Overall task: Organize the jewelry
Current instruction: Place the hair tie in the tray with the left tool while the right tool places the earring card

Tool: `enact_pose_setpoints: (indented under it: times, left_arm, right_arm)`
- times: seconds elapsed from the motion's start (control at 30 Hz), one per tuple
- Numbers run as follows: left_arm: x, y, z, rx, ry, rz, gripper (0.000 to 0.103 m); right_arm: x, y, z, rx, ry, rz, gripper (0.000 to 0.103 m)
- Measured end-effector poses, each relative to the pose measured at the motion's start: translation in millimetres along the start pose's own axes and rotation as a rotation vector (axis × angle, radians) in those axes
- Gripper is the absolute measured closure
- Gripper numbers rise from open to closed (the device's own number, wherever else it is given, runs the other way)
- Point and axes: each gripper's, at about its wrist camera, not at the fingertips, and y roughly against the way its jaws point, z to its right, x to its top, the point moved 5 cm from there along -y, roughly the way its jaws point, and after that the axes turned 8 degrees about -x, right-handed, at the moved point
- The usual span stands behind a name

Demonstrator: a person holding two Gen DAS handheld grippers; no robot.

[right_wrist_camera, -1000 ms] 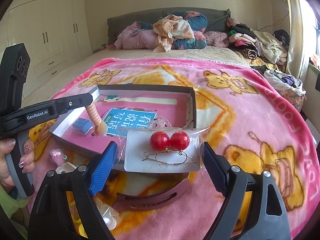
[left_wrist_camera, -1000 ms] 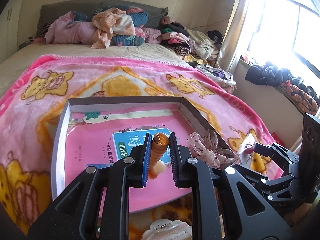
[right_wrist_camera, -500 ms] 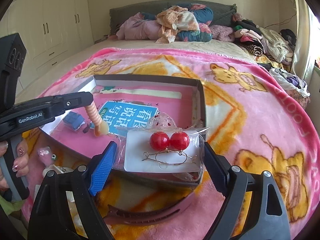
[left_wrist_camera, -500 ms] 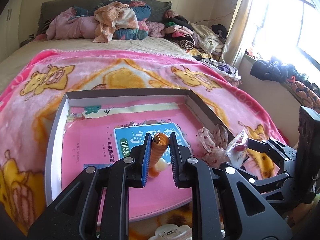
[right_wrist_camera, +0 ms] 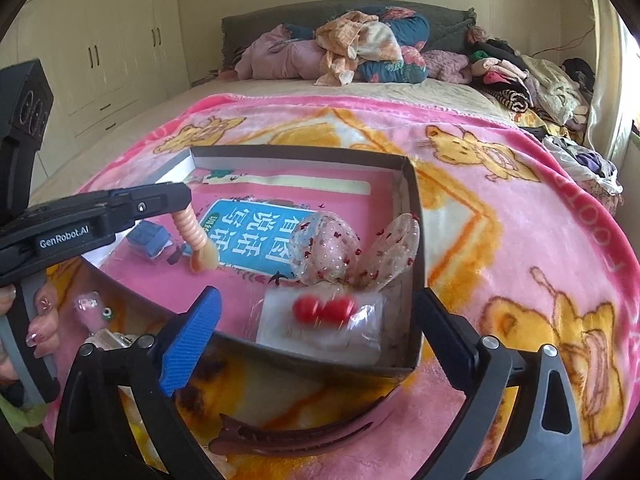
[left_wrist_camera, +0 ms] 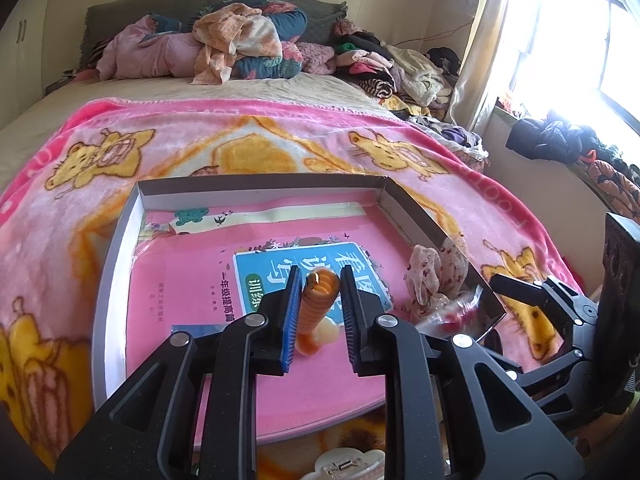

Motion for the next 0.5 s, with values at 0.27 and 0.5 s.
enact_pose_setpoints:
  times: [0.27,0.5]
  left_arm:
    - [-1.8,13.0,-6.0,0.025,0.010,0.022,0.060]
    - [-3.8,29.9,-0.9,0.033,0.013,0.052,0.035]
  right_arm:
    - [2.6,22.3,20.3,-0.020,-0.086,0.046,0.006]
    - [0.4,41.2,29.2,-0.044,-0.109,0.073,0.006]
